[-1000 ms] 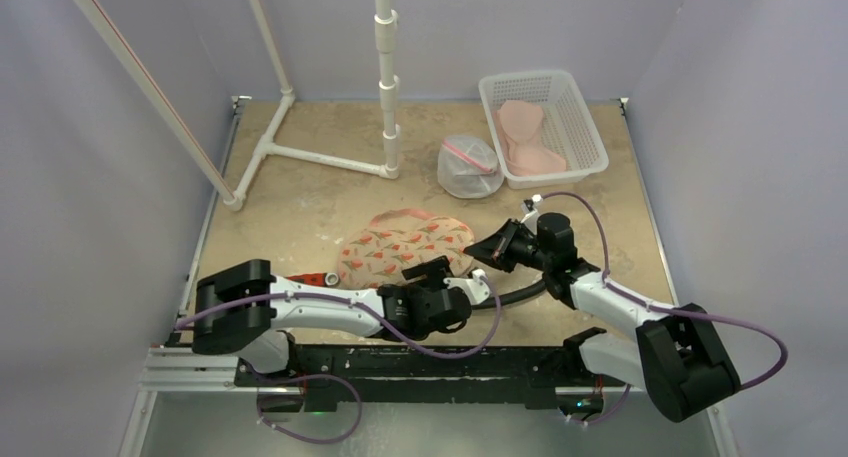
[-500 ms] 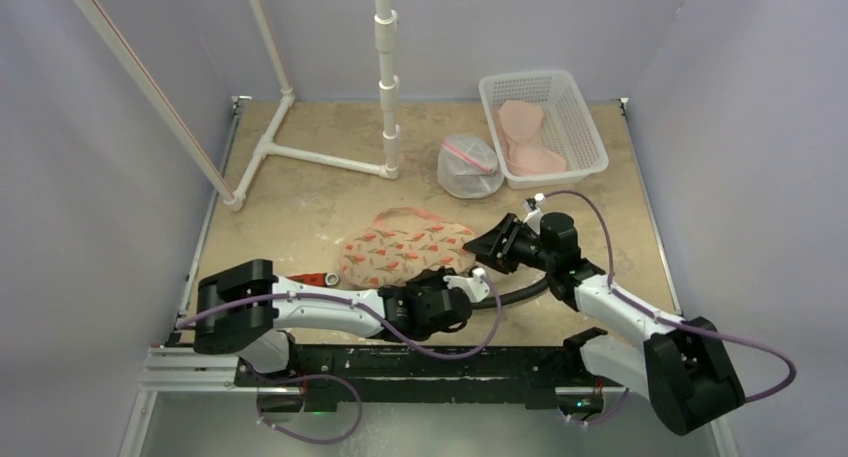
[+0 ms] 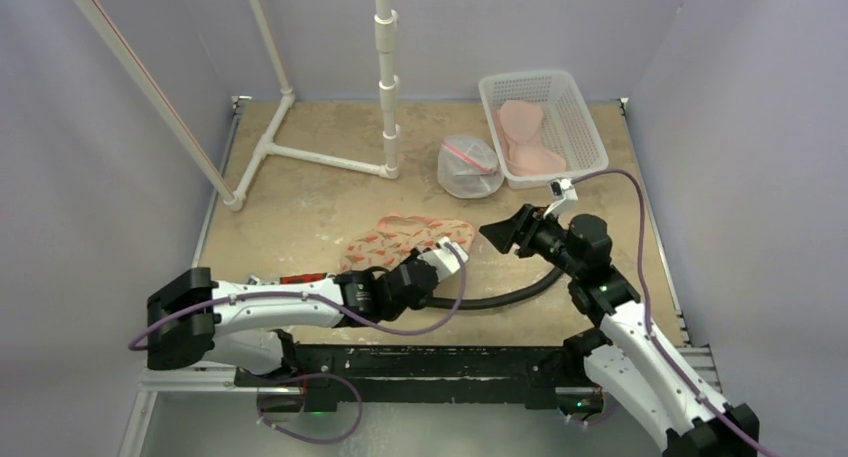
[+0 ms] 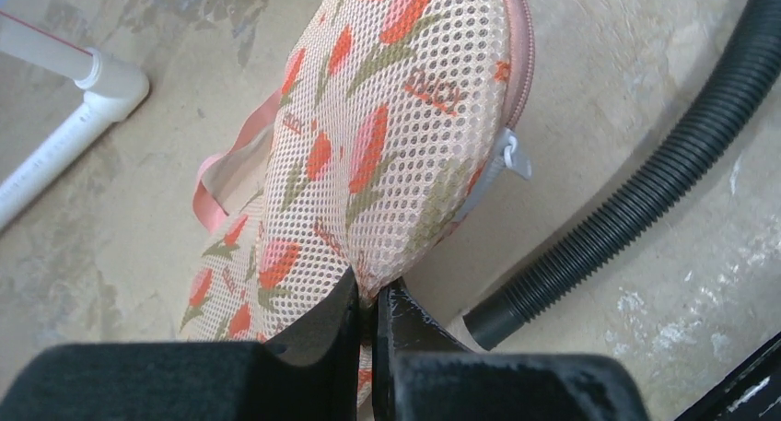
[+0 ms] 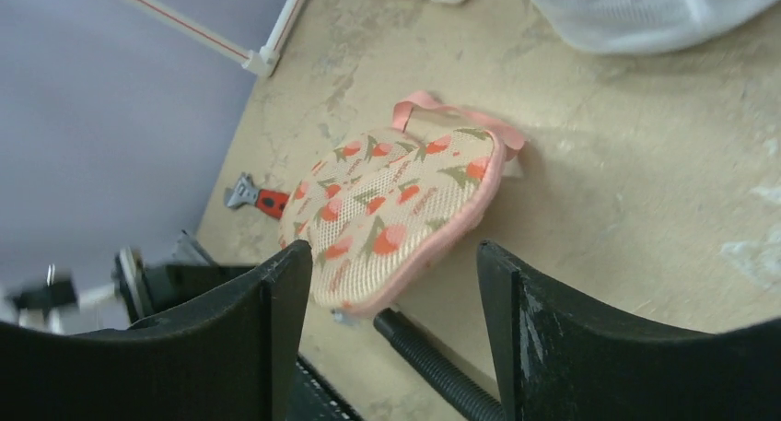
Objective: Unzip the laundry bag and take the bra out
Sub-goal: Unzip the laundry bag at the center of the board.
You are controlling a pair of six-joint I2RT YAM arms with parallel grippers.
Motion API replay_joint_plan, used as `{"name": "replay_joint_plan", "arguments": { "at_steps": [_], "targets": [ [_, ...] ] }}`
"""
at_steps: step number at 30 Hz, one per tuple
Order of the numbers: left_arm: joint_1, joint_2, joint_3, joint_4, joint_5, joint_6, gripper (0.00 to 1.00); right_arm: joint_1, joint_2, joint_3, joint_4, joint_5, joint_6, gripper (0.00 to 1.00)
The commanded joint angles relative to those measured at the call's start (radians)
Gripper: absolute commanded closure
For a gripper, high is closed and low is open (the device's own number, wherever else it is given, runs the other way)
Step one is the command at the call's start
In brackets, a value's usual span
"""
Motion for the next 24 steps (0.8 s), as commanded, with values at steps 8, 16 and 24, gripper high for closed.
{"name": "replay_joint_plan", "arguments": {
  "at_steps": [8, 16, 24],
  "targets": [
    [0.139, -0.079, -0.046, 0.093, 0.235, -0.172, 1.0, 0.287, -0.068, -0.065, 0.101, 0.126, -0.248, 0.36],
    [0.244, -0.109, -0.08, 0.1, 0.367, -0.255, 1.0, 0.428, -0.069, -0.139, 0.279, 0.385, -0.241, 0.44],
    [0.251, -0.153, -0.086, 0.081, 0.401, -0.306, 1.0, 0.453, 0.084, -0.059, 0.26, 0.261, -0.347, 0.52]
  ]
}}
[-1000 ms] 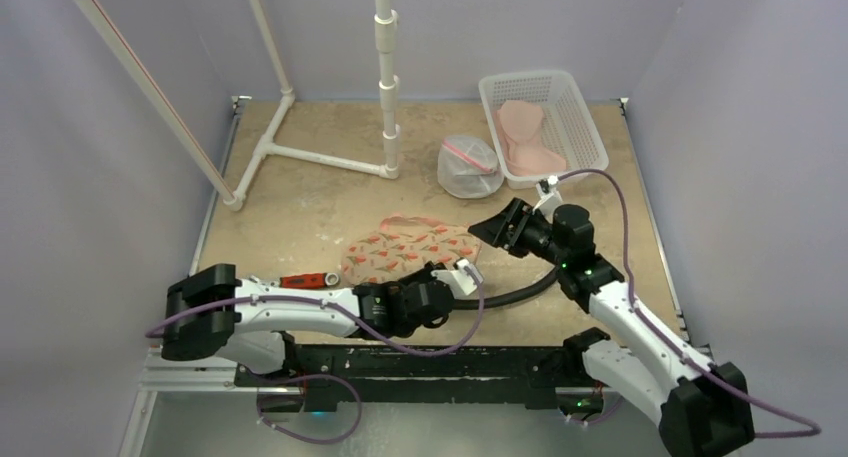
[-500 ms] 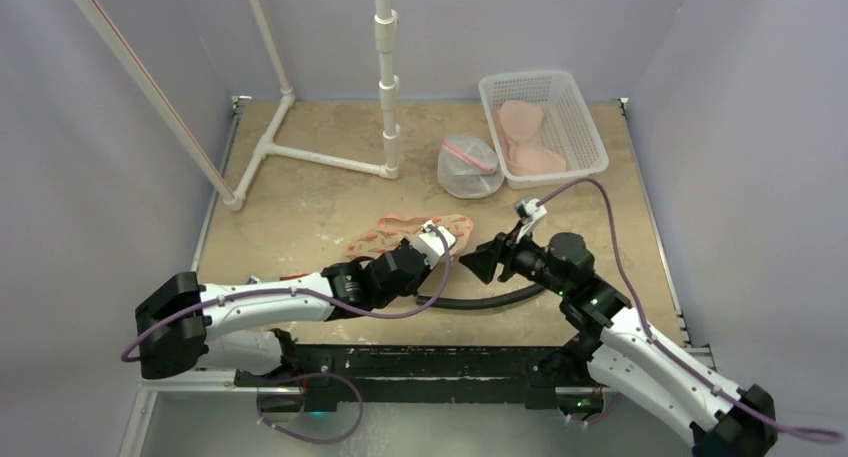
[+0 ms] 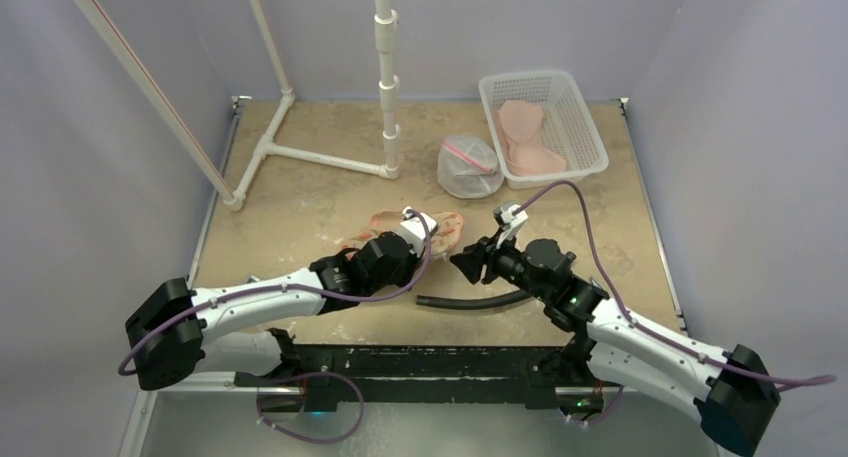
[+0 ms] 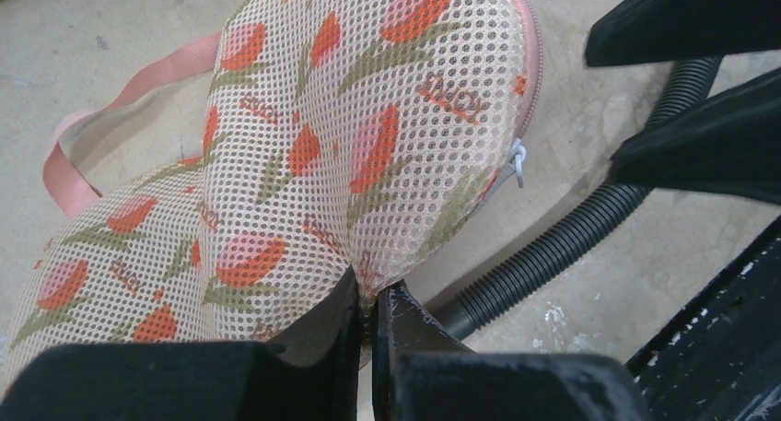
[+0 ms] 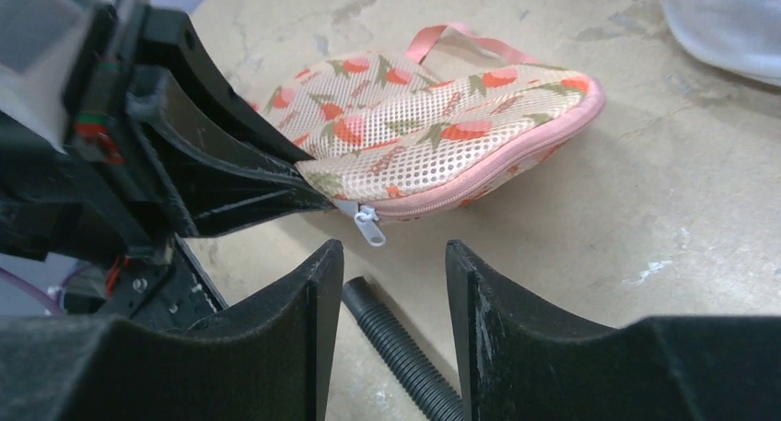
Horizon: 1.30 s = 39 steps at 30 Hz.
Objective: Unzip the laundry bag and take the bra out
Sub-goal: Unzip the laundry bag at the center of the board.
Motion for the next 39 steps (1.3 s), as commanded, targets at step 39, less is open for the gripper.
{"name": "replay_joint_plan", "arguments": {
  "at_steps": [39],
  "targets": [
    [0.003, -0.05, 0.109, -0.153, -0.109, -0.137, 1.0, 0.199, 0.307, 0.194, 0.023, 0.273, -0.098, 0.62]
  ]
}}
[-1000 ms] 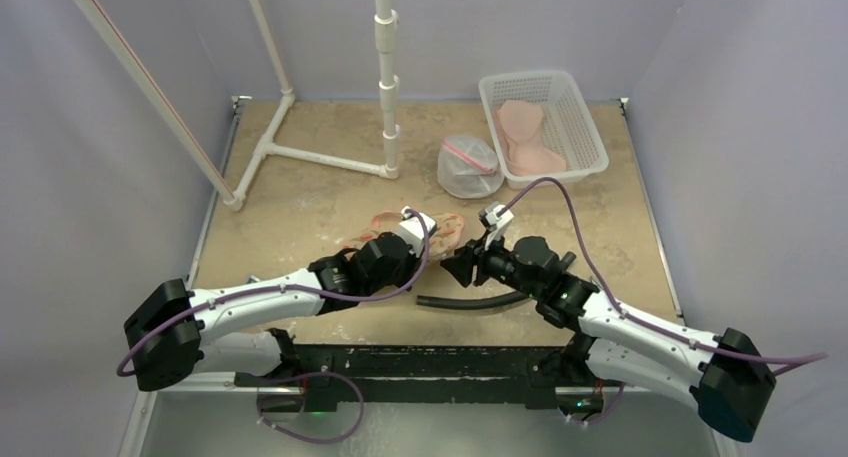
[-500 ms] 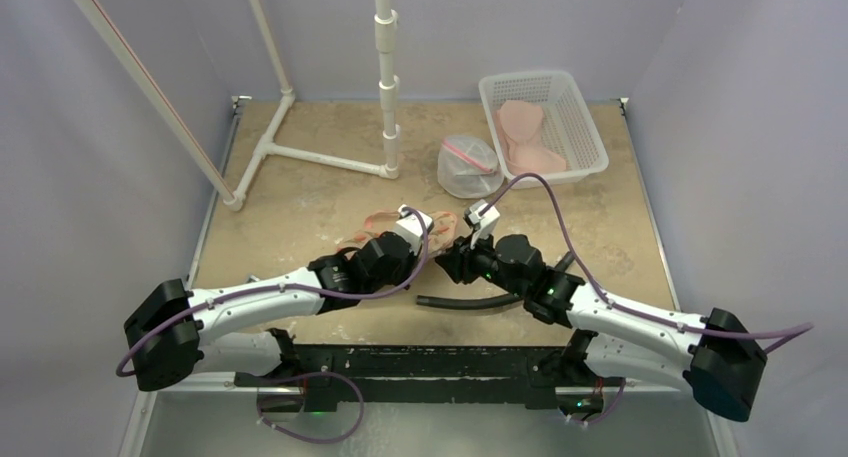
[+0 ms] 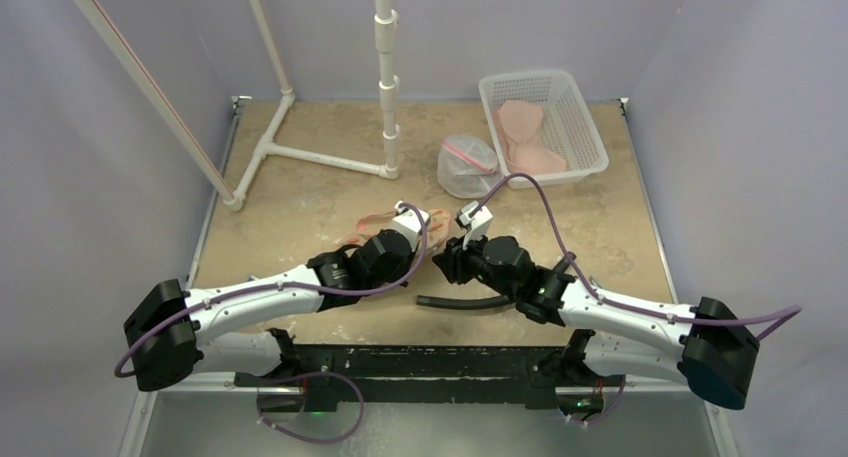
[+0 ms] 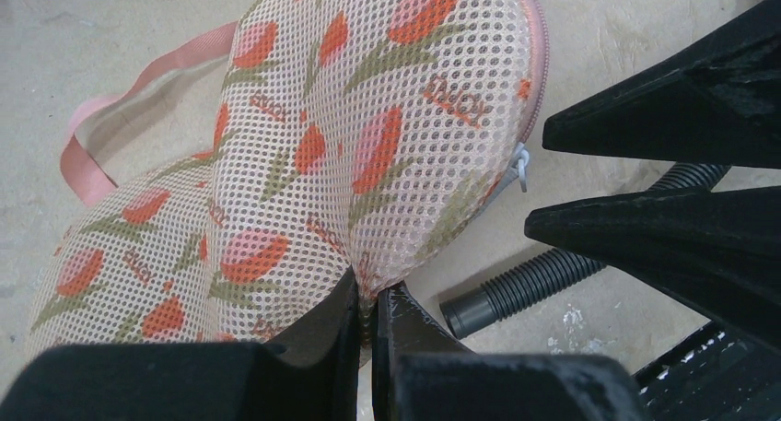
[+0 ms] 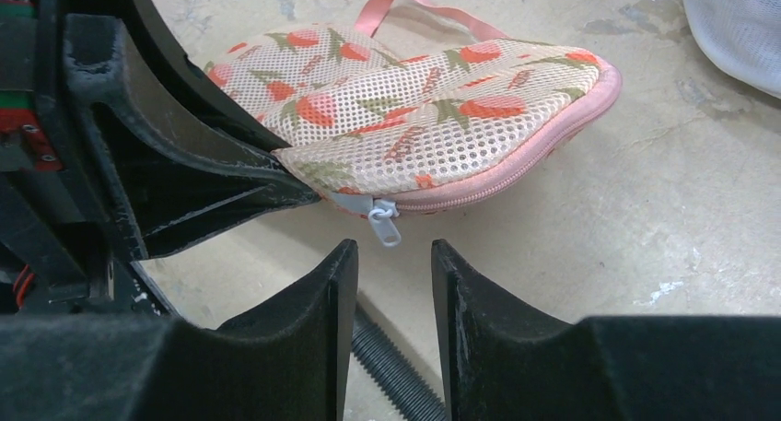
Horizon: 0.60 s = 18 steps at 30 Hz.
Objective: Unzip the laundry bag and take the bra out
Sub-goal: Unzip the laundry bag at the center of the board.
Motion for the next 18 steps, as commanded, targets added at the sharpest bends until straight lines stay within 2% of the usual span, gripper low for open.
{"name": "replay_joint_plan", "arguments": {
  "at_steps": [1, 9, 18],
  "targets": [
    [0.003, -0.033, 0.061, -0.007, -0.014, -0.035, 1.0, 0.008, 0.009, 0.047, 0.02, 0.065, -0.014, 0.63],
    [0.004, -0.041, 0.067, -0.013, 0.002, -0.037, 1.0, 0.012, 0.035, 0.059, 0.039, 0.078, -0.017, 0.68],
    [0.004, -0.034, 0.067, -0.011, 0.011, -0.042, 1.0, 0.015, 0.037, 0.072, 0.04, 0.09, -0.02, 0.67]
  ]
}}
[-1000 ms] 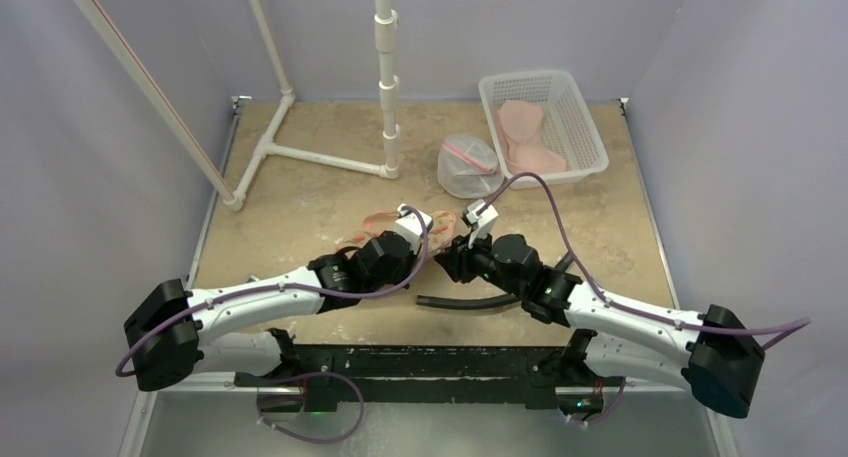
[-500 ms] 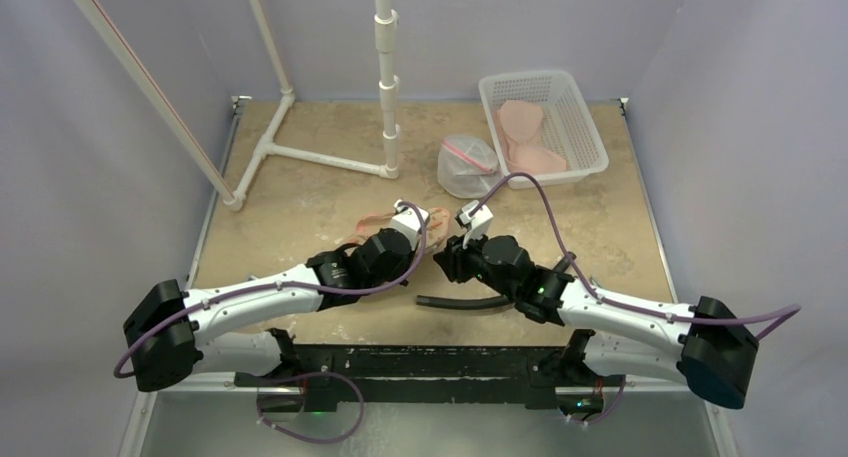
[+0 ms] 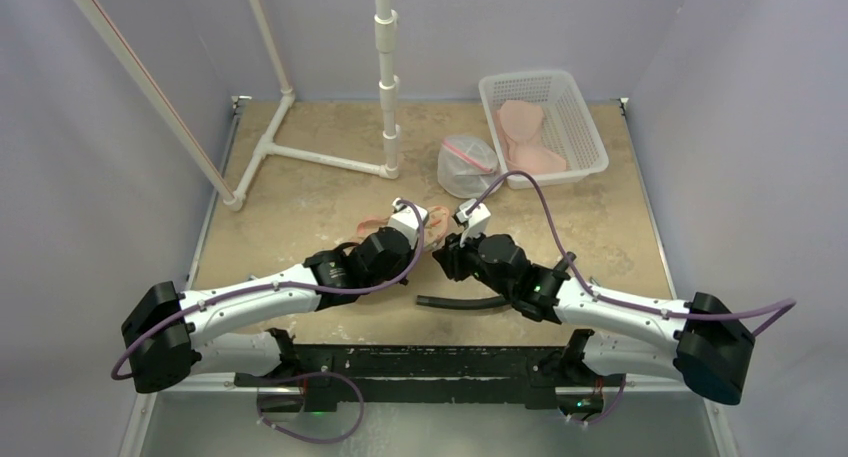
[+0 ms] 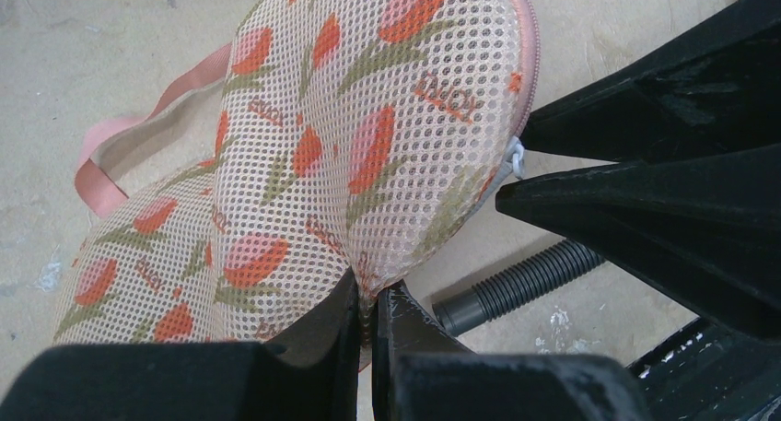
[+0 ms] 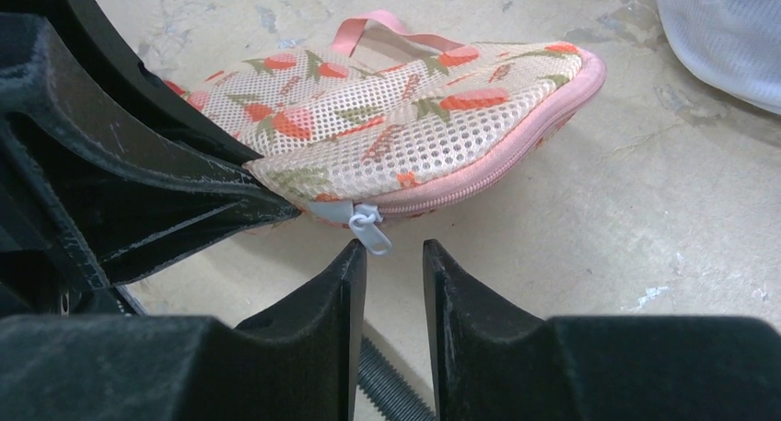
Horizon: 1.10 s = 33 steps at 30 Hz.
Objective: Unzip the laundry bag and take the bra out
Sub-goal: Unzip the laundry bag at the center of the board.
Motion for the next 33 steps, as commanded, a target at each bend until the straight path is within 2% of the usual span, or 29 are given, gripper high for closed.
{"name": "replay_joint_plan", "arguments": {
  "at_steps": [1, 5, 8, 14, 21, 31, 33],
  "targets": [
    [0.003, -0.015, 0.041, 0.017, 0.011, -0.022, 1.0, 0.007, -0.003, 0.048, 0.031, 0.036, -0.017, 0.66],
    [0.004, -0.012, 0.043, 0.012, 0.011, -0.026, 1.0, 0.009, -0.005, 0.048, 0.029, 0.044, -0.016, 0.6],
    [0.003, -0.014, 0.046, 0.01, 0.012, -0.029, 1.0, 0.011, -0.007, 0.048, 0.023, 0.059, -0.017, 0.63],
    [0.004, -0.014, 0.048, 0.005, 0.013, -0.032, 1.0, 0.012, -0.026, 0.043, 0.014, 0.083, -0.01, 0.78],
    [0.004, -0.018, 0.045, 0.004, 0.017, -0.035, 1.0, 0.012, -0.037, 0.044, 0.007, 0.071, -0.016, 1.0],
    [0.004, -0.033, 0.035, 0.001, 0.024, -0.032, 1.0, 0.012, -0.078, 0.016, 0.035, -0.02, -0.054, 1.0],
    [0.004, -0.04, 0.032, 0.001, 0.024, -0.027, 1.0, 0.012, -0.097, 0.002, 0.043, -0.058, -0.066, 0.88]
  ]
}}
